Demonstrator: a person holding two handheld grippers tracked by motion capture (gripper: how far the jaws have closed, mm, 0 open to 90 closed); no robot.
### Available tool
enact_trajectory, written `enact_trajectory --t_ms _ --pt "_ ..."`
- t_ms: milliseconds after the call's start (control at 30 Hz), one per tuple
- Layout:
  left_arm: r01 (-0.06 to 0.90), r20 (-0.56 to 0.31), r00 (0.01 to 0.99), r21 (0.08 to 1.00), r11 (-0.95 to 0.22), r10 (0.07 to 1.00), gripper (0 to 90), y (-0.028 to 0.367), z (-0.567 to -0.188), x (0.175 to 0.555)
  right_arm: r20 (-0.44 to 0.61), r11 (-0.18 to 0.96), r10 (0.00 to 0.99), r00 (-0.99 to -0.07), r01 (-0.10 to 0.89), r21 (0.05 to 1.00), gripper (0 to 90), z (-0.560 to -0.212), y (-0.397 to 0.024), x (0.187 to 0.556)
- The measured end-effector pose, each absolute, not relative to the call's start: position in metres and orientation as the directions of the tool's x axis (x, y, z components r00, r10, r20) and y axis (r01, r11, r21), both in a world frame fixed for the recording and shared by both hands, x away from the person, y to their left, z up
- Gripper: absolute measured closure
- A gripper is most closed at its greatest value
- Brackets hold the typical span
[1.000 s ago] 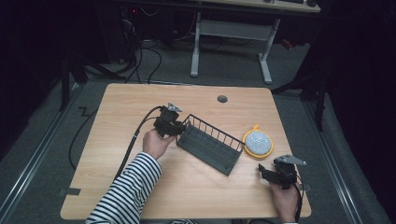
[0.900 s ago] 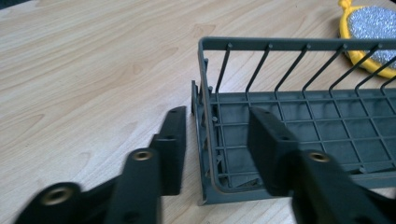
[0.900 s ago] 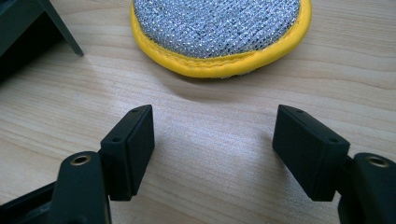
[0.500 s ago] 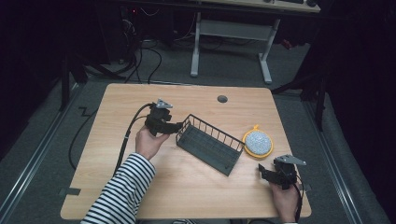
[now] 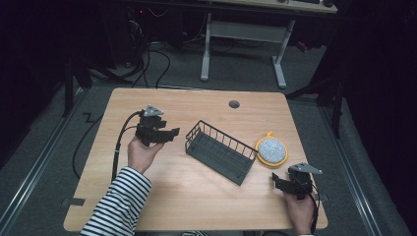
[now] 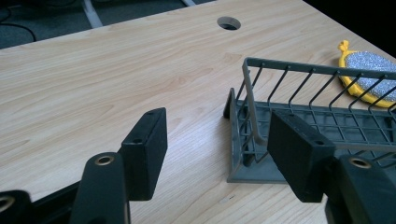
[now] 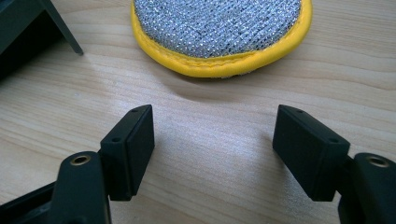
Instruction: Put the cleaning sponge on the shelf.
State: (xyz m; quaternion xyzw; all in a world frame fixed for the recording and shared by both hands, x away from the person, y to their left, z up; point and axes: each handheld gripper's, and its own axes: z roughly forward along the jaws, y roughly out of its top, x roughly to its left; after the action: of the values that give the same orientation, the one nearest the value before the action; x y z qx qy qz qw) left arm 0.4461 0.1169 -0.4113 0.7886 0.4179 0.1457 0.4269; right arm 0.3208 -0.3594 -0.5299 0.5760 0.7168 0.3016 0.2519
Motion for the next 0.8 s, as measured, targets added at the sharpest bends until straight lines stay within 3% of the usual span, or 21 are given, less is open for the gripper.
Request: enact_trajectory --t_ms 800 --pt "0.593 -0.190 0.514 0.784 -0.186 0.836 38.6 0.176 -0.441 0.410 -0.013 0.154 0.978 -0.209 0.675 0.722 29.6 -0.530 -0.359 0.320"
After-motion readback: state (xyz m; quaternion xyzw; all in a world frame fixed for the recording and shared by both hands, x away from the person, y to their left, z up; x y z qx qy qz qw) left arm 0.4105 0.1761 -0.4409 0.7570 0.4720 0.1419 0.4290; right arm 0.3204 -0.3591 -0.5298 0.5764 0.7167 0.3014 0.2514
